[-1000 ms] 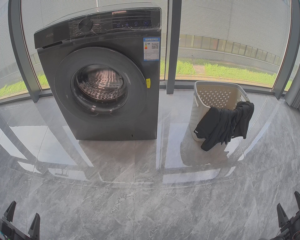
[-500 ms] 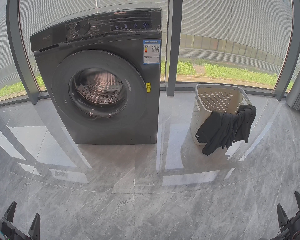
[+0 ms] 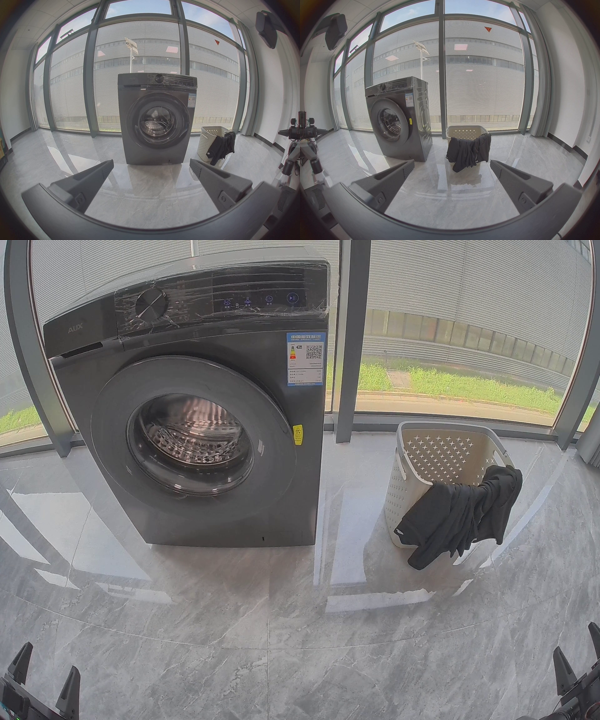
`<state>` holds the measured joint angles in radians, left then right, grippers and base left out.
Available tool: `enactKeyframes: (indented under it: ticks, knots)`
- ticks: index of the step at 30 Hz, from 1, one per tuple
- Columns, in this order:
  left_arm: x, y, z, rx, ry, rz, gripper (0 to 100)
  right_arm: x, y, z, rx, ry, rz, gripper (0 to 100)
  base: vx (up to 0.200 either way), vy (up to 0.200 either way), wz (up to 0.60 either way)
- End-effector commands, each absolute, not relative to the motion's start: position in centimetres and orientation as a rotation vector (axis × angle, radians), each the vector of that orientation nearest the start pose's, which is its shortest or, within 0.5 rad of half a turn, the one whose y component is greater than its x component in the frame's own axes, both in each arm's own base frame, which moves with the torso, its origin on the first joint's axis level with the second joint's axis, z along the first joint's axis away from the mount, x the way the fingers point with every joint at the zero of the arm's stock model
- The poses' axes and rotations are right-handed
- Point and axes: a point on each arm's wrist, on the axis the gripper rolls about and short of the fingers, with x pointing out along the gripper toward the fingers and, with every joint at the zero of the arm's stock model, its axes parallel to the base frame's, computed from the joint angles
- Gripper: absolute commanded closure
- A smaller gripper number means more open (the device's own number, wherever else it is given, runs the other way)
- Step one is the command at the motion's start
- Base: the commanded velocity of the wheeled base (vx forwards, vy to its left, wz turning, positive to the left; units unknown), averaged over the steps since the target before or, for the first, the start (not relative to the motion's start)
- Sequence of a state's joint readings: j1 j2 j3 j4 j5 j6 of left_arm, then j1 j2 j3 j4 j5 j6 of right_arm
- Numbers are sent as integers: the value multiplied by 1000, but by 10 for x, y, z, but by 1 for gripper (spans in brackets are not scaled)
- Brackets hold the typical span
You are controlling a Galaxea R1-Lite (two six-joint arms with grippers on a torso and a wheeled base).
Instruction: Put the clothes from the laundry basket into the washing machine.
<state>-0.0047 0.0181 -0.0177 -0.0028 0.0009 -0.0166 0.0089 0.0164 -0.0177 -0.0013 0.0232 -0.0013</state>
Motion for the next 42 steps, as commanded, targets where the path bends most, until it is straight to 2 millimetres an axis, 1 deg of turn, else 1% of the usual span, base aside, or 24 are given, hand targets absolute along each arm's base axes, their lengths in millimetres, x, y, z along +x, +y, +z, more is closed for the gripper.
enactKeyframes:
  ticks: [1,42]
  knots:
    - [-23,0,77,-17,-6,-3,0,-23,0,76,-2,-2,32,0,0,-200,0]
    - [-23,0,77,-18,-6,-3,0,-23,0,76,-2,-2,32,0,0,-200,0]
